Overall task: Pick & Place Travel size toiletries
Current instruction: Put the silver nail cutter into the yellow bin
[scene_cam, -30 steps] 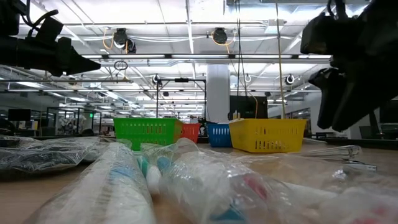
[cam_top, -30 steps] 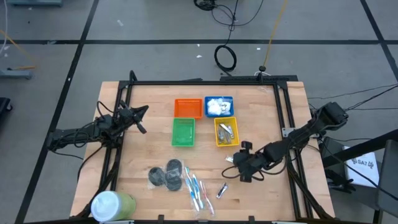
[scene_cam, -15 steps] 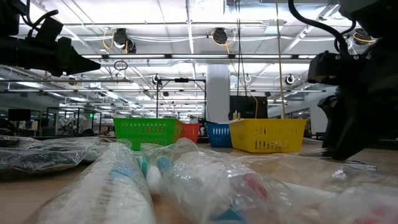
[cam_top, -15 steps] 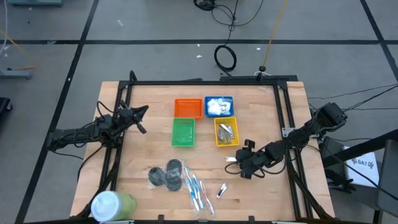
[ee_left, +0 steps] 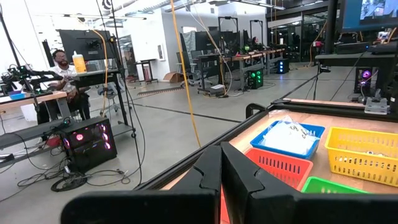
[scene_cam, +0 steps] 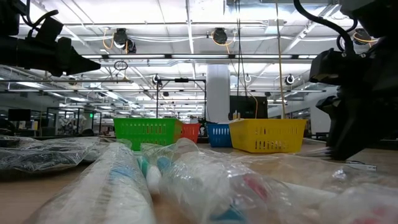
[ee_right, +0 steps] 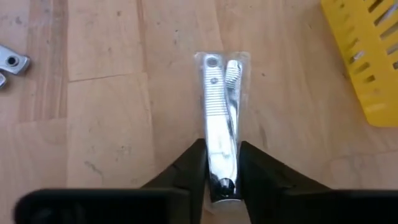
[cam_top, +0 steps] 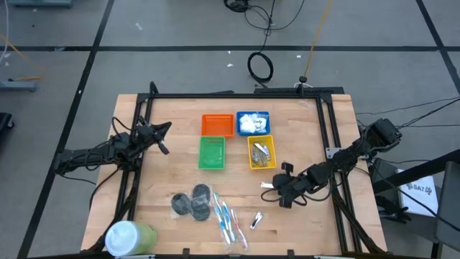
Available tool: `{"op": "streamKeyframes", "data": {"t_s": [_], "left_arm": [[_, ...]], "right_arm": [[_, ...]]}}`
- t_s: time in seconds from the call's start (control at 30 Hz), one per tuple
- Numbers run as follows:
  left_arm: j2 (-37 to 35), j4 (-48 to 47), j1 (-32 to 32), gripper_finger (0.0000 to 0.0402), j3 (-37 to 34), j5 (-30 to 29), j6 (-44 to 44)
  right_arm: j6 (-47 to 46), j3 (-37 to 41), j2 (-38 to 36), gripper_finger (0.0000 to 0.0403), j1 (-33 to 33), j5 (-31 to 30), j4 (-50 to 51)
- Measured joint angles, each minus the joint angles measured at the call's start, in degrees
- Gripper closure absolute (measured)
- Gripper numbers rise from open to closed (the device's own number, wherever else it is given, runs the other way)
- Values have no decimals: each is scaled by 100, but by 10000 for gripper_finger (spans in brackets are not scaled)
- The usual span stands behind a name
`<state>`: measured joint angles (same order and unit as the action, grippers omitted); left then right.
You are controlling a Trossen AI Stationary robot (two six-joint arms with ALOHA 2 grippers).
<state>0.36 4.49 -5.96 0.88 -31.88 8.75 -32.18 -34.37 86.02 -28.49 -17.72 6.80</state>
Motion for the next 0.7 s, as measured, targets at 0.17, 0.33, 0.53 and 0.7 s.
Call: {"op": "streamKeyframes", "data": {"t_s": [0.17,0.33,0.53,0.7], "left_arm": [[0,1,-1,401,-2,0,0],[0,1,-1,401,-1,0,0],[0,2,-1,401,0,0,0],[0,1,-2,401,0,-2,0]], "right_arm": [[89,0,2,354,-2,-2,-31],[290,26,-40,341,0,23,-366],[572,24,-289,334,2,110,-969],[854,20,-545,353,4,163,-1452]]}}
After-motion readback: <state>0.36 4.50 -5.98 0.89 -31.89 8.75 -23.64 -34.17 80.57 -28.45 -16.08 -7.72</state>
